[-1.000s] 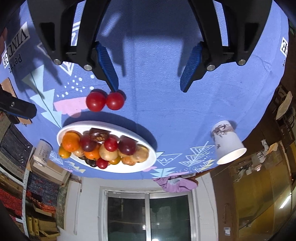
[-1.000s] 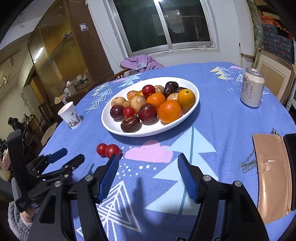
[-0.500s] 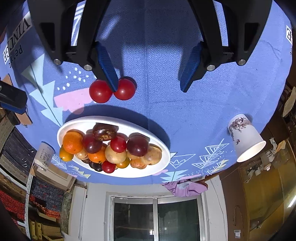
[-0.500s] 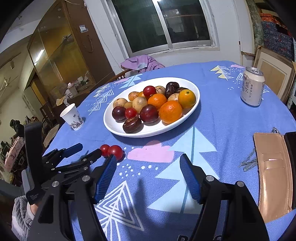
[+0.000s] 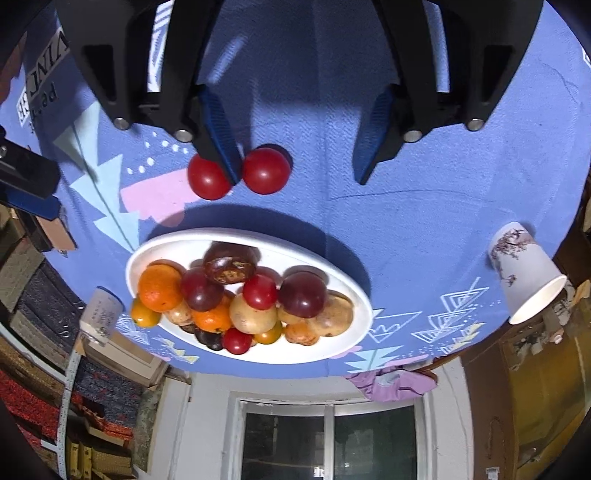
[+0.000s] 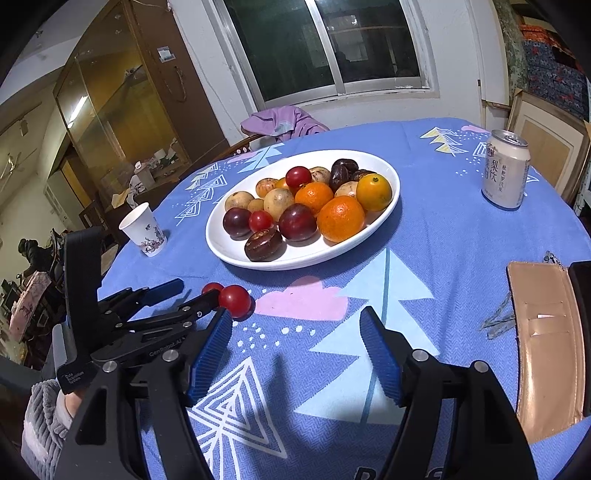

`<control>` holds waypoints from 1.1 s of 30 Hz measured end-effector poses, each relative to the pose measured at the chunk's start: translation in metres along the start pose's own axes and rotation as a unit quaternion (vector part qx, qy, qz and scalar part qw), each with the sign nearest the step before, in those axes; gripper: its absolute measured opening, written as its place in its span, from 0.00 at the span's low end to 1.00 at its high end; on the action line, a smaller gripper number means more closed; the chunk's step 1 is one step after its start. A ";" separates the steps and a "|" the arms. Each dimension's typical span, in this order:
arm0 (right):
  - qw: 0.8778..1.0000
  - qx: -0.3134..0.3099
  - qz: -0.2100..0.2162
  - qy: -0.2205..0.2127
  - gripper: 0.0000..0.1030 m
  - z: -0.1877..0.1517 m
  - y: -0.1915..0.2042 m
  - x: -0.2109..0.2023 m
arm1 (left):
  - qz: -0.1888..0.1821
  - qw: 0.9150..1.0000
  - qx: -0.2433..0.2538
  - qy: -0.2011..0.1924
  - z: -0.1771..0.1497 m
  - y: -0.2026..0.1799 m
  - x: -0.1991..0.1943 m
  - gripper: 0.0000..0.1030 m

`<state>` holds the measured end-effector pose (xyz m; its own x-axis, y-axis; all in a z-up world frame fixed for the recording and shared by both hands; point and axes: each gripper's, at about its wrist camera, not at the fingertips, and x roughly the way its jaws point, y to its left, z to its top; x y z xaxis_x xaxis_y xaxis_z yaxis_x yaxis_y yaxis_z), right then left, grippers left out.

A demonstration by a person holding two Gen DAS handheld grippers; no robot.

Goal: Organize fruits
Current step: 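Grasp a red tomato with the left tool, then lift the tomato with the left tool while the right tool grasps the other red tomato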

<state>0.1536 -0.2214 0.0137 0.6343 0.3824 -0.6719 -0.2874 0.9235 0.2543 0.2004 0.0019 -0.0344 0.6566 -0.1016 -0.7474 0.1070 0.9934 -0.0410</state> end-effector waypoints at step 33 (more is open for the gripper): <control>0.999 -0.033 -0.007 0.007 0.71 -0.007 0.013 0.014 | 0.051 0.998 -0.006 -0.027 -0.016 0.031 -0.044 0.26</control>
<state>0.1540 -0.2039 0.0027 0.6280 0.3683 -0.6855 -0.3249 0.9245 0.1991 0.1633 0.0377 -0.0134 0.7030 -0.0018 -0.7112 0.0278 0.9993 0.0250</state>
